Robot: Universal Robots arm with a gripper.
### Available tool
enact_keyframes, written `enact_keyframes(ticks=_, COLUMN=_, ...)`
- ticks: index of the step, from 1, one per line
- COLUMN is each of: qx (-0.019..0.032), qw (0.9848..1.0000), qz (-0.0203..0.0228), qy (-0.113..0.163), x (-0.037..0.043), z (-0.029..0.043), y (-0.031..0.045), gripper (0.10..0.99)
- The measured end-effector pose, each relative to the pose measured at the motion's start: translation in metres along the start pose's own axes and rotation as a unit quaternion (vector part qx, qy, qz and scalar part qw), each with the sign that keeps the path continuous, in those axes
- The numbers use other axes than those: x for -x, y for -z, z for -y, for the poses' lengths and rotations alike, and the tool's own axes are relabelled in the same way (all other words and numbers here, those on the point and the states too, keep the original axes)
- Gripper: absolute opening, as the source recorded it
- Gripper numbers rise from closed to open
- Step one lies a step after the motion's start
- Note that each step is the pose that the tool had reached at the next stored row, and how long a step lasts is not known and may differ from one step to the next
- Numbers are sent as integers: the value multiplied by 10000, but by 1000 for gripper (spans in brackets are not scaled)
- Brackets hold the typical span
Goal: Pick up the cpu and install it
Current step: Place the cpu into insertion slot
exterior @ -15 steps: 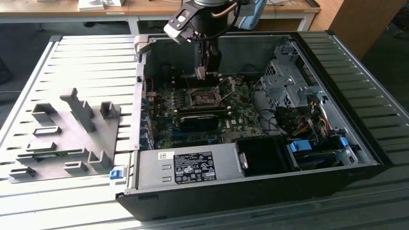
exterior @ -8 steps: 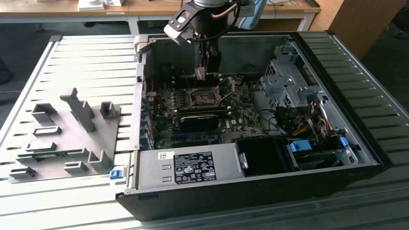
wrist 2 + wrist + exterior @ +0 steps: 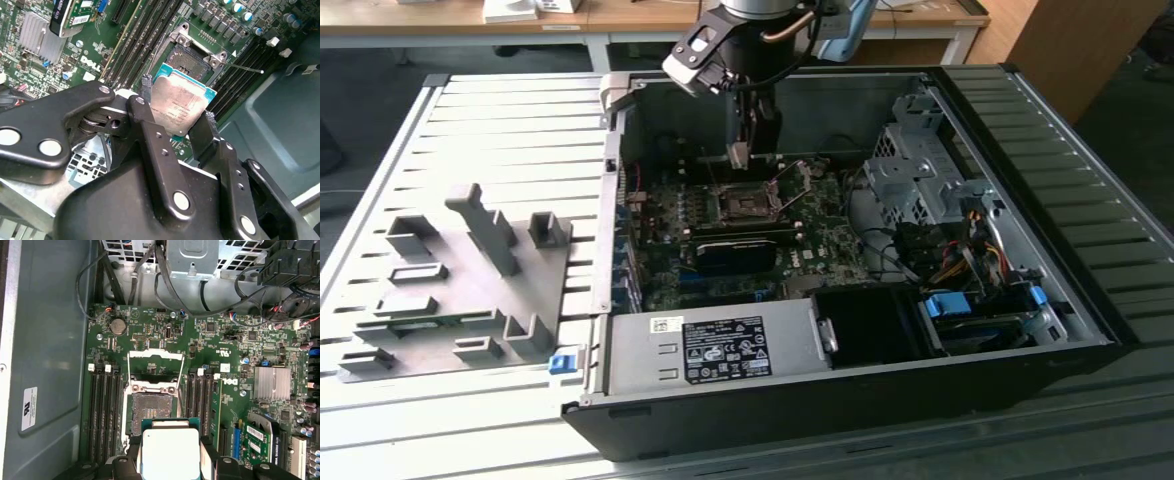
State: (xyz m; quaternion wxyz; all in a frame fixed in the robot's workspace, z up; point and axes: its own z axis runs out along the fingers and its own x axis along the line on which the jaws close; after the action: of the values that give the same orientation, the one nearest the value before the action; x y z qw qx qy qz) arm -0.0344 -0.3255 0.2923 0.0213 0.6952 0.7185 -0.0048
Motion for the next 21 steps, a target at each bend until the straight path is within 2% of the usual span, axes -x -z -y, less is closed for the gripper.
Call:
enact_keyframes(ticks=6, qx=0, qw=10000, qz=0, qy=1, x=-47, z=-14, y=-109, gripper=545)
enact_keyframes(ticks=21, qx=-1, qw=10000, qz=10, qy=-23, x=-67, z=-31, y=-354, gripper=545)
